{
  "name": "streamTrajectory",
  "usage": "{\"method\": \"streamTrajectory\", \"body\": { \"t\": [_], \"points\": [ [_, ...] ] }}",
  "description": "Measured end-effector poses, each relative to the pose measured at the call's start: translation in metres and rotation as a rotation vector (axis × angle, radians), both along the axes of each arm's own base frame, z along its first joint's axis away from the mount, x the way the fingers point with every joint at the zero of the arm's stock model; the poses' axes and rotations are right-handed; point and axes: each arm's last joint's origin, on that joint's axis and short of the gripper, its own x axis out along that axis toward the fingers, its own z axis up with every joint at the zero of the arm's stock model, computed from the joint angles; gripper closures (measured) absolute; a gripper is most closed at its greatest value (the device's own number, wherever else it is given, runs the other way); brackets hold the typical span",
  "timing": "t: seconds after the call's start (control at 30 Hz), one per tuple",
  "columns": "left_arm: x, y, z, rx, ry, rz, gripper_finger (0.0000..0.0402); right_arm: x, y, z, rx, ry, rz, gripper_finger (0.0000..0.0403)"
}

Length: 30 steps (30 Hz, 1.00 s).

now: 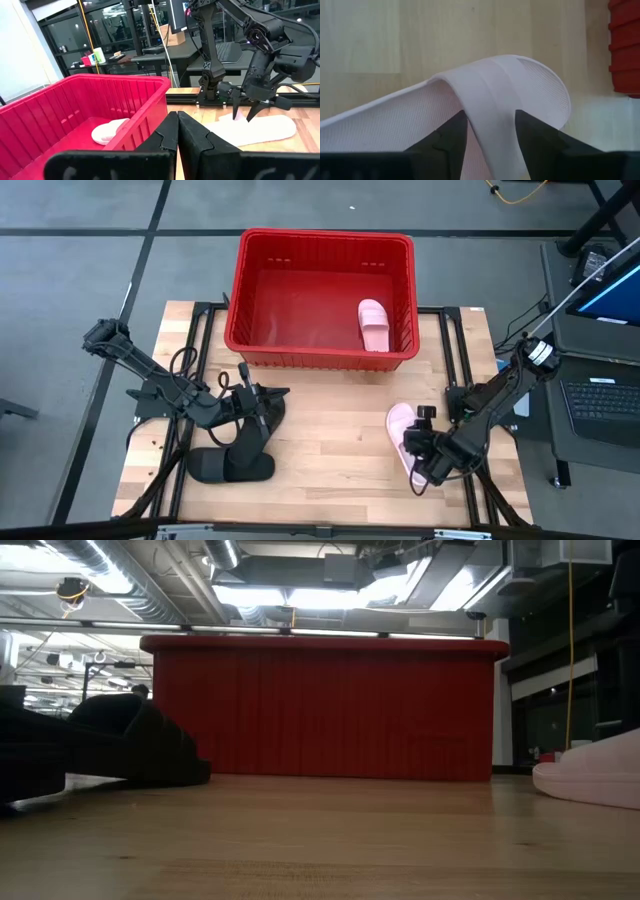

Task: Pick and place slides into bin
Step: Put the pink slide into the red container

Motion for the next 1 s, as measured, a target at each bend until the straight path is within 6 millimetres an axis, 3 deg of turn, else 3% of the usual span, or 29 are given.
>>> {"method": "streamTrajectory", "body": {
  "t": [0.13, 0.4, 0.7, 1.0],
  "points": [
    [0.0, 0.0, -0.001, 0.003, 0.006, 0.0, 0.04, 0.004, -0.001, -0.001, 0.029, 0.007, -0.019, 0.0269],
    [0.0, 0.0, -0.003, 0.016, 0.026, 0.0, 0.04, 0.005, -0.001, -0.002, 0.081, 0.047, -0.028, 0.0388],
    [0.0, 0.0, -0.003, 0.06, 0.046, -0.003, 0.04, 0.018, -0.001, 0.009, 0.154, 0.014, -0.112, 0.0393],
    [0.0, 0.0, -0.002, 0.148, 0.085, 0.002, 0.04, 0.037, -0.001, 0.071, 0.099, -0.028, -0.143, 0.0393]
  ]
}}
